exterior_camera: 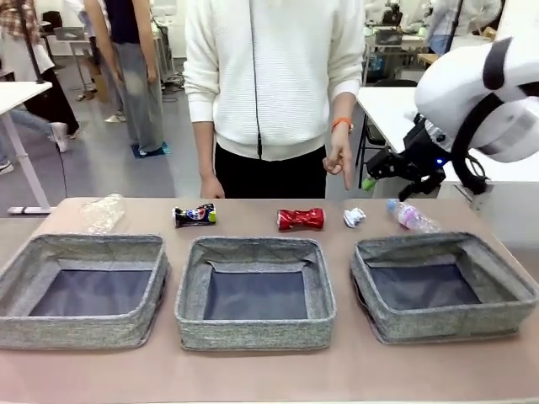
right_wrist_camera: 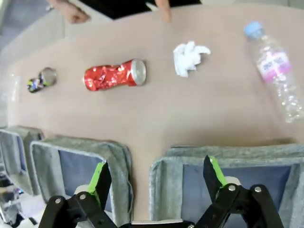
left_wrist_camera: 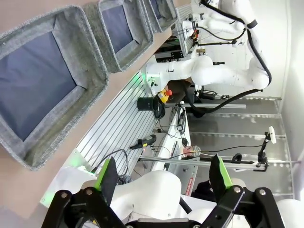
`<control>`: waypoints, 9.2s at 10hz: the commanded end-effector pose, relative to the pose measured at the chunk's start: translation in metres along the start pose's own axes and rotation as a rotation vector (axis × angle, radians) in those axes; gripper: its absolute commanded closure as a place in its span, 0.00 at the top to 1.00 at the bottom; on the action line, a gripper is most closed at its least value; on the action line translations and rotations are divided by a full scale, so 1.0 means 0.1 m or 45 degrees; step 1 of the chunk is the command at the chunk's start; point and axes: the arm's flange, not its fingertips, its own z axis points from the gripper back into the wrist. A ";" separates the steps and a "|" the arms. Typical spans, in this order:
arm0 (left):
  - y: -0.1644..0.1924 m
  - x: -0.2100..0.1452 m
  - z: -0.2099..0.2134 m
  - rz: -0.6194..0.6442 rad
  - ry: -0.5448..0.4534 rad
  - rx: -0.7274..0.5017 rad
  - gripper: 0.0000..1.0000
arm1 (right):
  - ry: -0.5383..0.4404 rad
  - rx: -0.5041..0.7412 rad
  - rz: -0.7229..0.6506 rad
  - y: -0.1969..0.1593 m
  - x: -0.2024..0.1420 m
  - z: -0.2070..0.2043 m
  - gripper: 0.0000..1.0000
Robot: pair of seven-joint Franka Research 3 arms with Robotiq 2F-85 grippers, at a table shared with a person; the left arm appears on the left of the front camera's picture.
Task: Sort the waste into the appropriate baskets.
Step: Pick up the waste item pointed out by the person, then place the picked waste into the Fabric basket indicated by the person.
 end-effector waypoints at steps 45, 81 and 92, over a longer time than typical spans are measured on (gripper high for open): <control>0.00 -0.04 -0.01 -0.024 0.005 0.012 1.00 | 0.188 -0.048 0.323 0.53 -1.15 1.14 0.00; 0.00 -0.04 -0.01 -0.024 0.005 0.012 1.00 | 0.124 -0.256 0.533 3.66 -0.48 2.16 0.07; 0.00 -0.04 -0.01 -0.024 0.005 0.012 1.00 | 0.124 -0.256 0.533 3.66 -0.48 2.16 0.07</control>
